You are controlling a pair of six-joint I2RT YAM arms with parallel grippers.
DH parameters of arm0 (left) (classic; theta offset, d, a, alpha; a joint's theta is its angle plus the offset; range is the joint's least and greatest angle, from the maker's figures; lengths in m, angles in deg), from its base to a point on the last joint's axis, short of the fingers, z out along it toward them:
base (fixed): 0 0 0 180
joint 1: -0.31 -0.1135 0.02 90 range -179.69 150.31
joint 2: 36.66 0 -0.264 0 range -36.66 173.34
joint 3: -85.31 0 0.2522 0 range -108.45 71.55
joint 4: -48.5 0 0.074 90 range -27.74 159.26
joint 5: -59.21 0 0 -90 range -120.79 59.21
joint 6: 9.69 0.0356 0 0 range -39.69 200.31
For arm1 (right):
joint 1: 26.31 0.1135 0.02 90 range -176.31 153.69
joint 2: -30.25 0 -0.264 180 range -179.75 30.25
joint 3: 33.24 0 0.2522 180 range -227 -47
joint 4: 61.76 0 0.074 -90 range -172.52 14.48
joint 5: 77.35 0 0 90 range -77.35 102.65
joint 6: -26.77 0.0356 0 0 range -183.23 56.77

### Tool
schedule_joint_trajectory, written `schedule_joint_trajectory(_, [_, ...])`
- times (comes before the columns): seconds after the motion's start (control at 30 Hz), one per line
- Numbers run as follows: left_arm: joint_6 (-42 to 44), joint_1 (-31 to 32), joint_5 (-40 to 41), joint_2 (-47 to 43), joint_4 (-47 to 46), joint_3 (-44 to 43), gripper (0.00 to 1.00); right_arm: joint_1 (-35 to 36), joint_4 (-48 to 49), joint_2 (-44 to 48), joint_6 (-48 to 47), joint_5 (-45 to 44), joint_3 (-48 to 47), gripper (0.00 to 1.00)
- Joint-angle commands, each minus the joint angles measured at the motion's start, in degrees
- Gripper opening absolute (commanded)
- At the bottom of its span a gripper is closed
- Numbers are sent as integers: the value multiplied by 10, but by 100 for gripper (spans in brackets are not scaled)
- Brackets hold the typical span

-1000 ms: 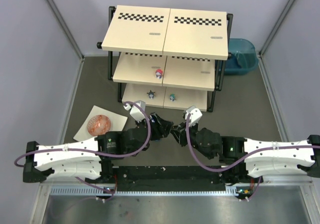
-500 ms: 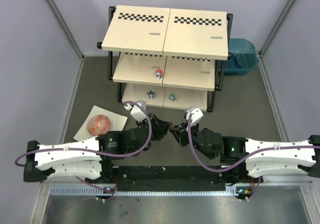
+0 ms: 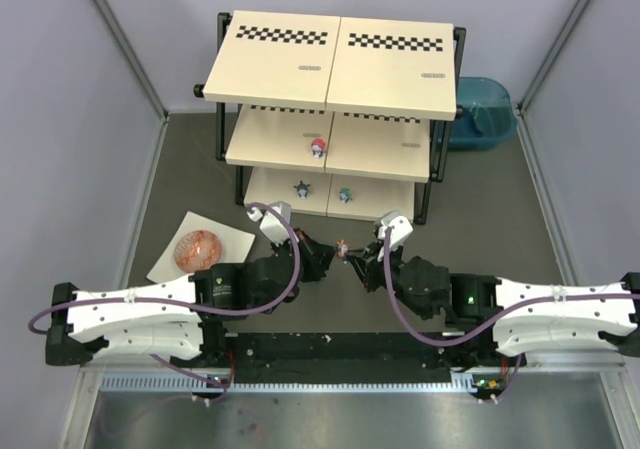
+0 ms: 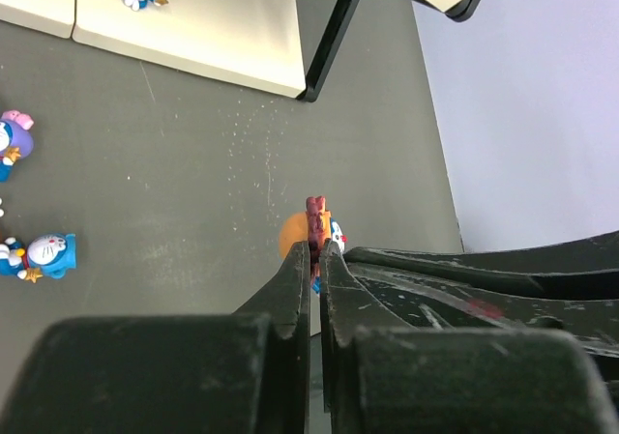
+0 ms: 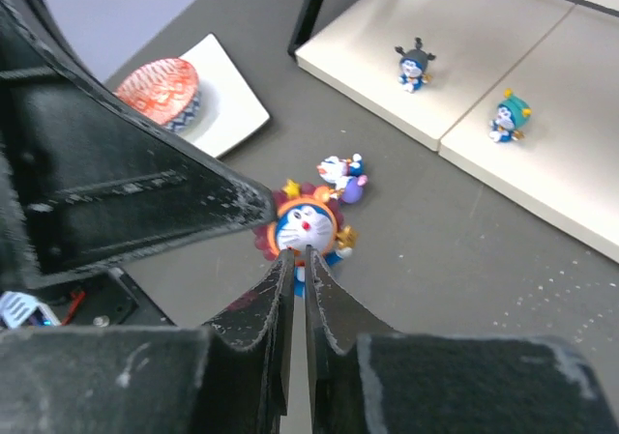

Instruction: Place and organize the plastic toys onto the shelf

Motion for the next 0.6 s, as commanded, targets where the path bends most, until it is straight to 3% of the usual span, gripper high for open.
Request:
schedule_joint_trajectory(0.0, [-1,2,-10,-11,-34,13,0,9,64,15,4,23,-5,6])
schedule_joint_trajectory(0.2, [-1,2,-8,-21,-33,15,0,8,66,20,7,25,-2,3])
schedule_joint_trajectory(0.3, [4,2,-5,-28,-34,20,0,8,69,40,12,13,6,16])
schedule_joint_trajectory(0.33, [10,2,-6,-31,-35,21,0,9,70,47,19,7,14,28])
schedule_joint_trajectory(0.57, [107,2,-45,-105,-124,83,0,-6,44,135,1,46,35,57])
